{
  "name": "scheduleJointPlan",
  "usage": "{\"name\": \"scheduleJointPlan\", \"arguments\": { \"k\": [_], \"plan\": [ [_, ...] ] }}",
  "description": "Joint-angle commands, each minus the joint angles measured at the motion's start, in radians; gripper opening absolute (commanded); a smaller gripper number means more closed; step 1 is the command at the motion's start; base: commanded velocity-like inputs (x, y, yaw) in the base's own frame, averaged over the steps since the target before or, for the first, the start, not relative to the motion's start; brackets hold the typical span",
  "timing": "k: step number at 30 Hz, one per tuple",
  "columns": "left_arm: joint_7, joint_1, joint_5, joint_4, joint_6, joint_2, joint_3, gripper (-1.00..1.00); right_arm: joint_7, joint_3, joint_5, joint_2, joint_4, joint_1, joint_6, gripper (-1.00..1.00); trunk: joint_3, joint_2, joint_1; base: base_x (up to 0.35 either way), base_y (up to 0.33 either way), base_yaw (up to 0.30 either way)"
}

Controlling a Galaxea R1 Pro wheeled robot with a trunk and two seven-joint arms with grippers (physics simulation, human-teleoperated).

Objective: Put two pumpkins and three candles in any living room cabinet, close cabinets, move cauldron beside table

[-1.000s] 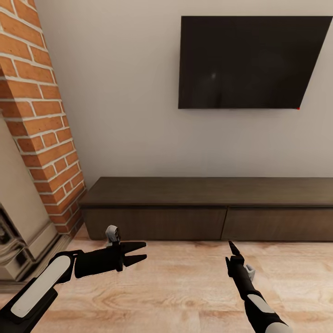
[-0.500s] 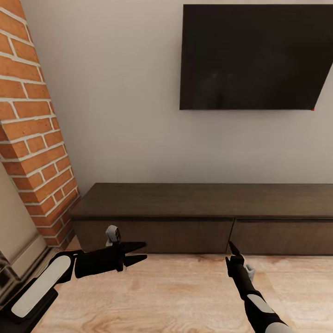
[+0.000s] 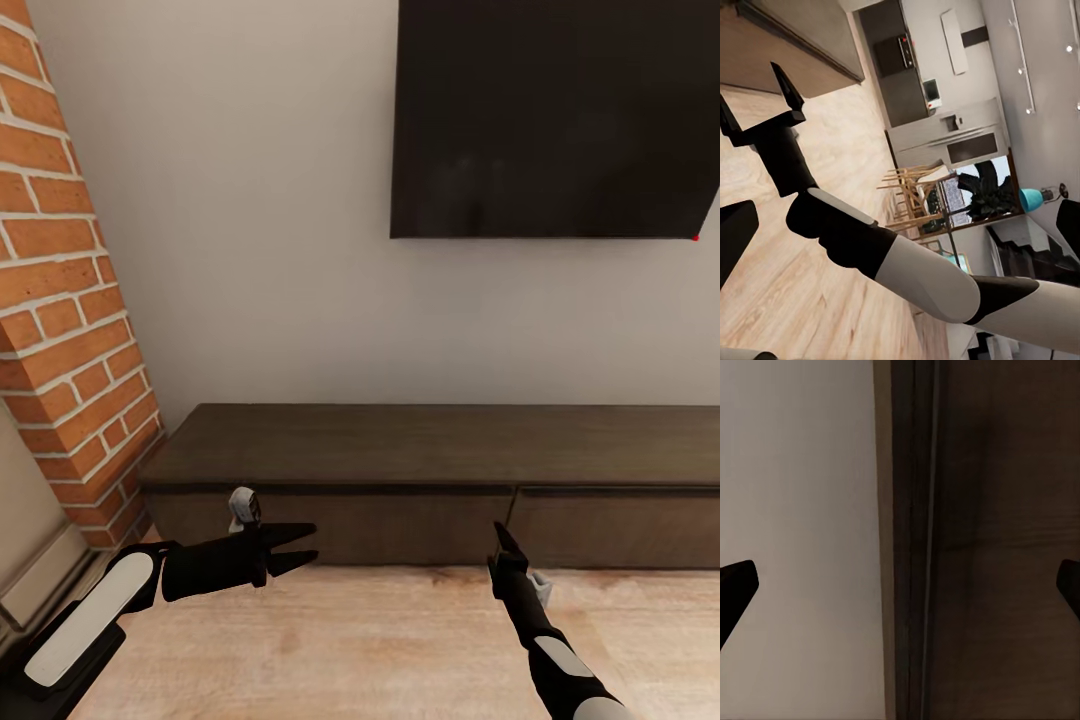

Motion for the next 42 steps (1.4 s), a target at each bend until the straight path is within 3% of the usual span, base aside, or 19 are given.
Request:
{"name": "scheduleJointPlan", "arguments": {
  "k": [1, 20, 33, 42],
  "plan": [
    [-0.008, -0.001, -0.005, 0.000, 0.000, 0.001, -0.001, 1.00, 0.003, -0.002, -0.010, 0.000, 0.001, -0.001, 0.010, 1.00, -0.001, 0.000, 0.000, 0.125, 0.000, 0.000],
    [-0.007, -0.001, -0.005, 0.001, 0.000, -0.001, -0.001, 1.00, 0.005, -0.002, -0.010, -0.001, 0.001, -0.001, 0.010, 1.00, -0.001, 0.000, 0.000, 0.231, 0.000, 0.000],
    [-0.008, -0.001, -0.003, 0.001, 0.000, 0.003, -0.001, 1.00, 0.005, -0.002, -0.010, -0.001, 0.001, -0.001, 0.010, 1.00, -0.001, 0.000, 0.000, 0.029, 0.000, 0.000],
    [-0.008, -0.001, -0.002, 0.001, 0.000, 0.002, -0.001, 1.00, 0.006, -0.002, -0.010, -0.001, 0.001, -0.001, 0.010, 1.00, -0.036, -0.002, 0.004, 0.000, 0.000, 0.000]
  ]
}}
